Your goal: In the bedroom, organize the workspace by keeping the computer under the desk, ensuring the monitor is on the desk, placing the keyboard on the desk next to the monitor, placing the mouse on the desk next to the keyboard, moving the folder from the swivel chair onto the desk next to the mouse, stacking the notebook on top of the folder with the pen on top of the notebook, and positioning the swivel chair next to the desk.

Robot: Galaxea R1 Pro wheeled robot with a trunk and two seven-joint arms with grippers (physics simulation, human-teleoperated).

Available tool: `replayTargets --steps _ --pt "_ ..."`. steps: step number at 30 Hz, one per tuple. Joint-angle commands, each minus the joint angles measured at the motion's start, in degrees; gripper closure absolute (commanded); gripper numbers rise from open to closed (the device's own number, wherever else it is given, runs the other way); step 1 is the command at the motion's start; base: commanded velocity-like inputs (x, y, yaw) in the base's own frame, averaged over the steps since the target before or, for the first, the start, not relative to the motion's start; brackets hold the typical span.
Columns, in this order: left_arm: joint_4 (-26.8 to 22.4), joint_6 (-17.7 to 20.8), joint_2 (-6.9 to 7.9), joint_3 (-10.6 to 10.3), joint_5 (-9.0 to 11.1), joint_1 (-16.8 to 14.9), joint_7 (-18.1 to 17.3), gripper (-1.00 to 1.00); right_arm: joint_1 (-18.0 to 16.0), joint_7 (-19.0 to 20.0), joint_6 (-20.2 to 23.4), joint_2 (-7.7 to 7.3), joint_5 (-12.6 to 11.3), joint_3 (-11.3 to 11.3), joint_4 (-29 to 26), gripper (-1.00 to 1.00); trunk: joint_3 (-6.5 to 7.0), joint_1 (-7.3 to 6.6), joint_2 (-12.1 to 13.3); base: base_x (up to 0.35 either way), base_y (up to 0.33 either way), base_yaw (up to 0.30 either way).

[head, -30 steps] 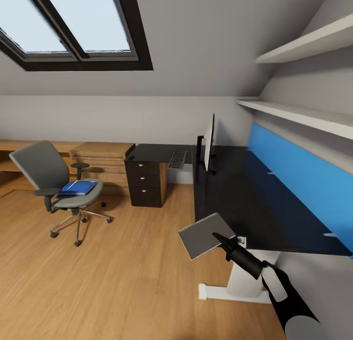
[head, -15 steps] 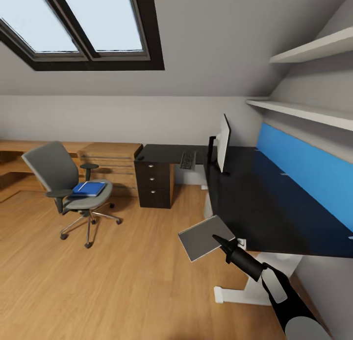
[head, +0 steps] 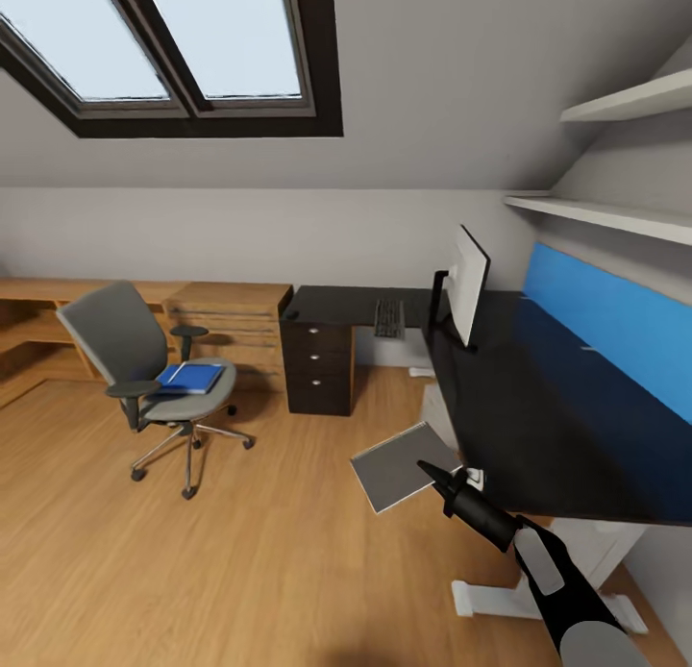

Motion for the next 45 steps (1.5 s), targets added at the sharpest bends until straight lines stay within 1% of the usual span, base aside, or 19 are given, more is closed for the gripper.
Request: replayTargets --steps 1,11,21,29,37,45 --pt "0.03 -0.14 -0.04 0.35 -0.19 -0.04 -0.03 -1.00 -0.05 0.10 0.39 0.01 -0.20 -0.12 0.00 1.00 -0.06 0.03 -0.04 0.226 0.271 0.000" --pt "0.03 -0.14 -0.04 0.35 -0.19 -0.04 -0.03 -1.00 -0.05 0.07 0.39 -0.01 -0.20 -0.12 0.00 1.00 -0.06 0.03 -0.04 0.252 0.236 0.000" --pt "0.04 -0.14 -0.03 0.35 -0.19 -0.03 -0.03 -1.00 -0.05 0.16 0.39 -0.02 -0.19 -0.11 0.02 1.00 -0.06 0.03 -0.04 0.290 0.127 0.000" --pt "0.12 -0.14 -0.03 0.28 -0.19 -0.04 -0.03 -1.00 -0.05 0.21 0.39 -0.09 -0.12 -0.12 0.69 1.00 -0.06 0.03 -0.04 0.304 0.031 0.000" --pt "0.10 -0.14 -0.05 0.27 -0.19 -0.04 -0.03 -1.00 -0.05 0.22 0.39 -0.94 -0.09 -0.05 1.94 1.00 -0.06 0.03 -0.04 0.305 0.004 0.000" --pt "0.15 -0.14 -0.04 0.27 -0.19 -0.01 -0.03 -1.00 -0.05 0.22 0.39 -1.13 -0.02 -0.04 2.16 1.00 -0.06 0.03 -0.04 0.305 0.000 0.000"
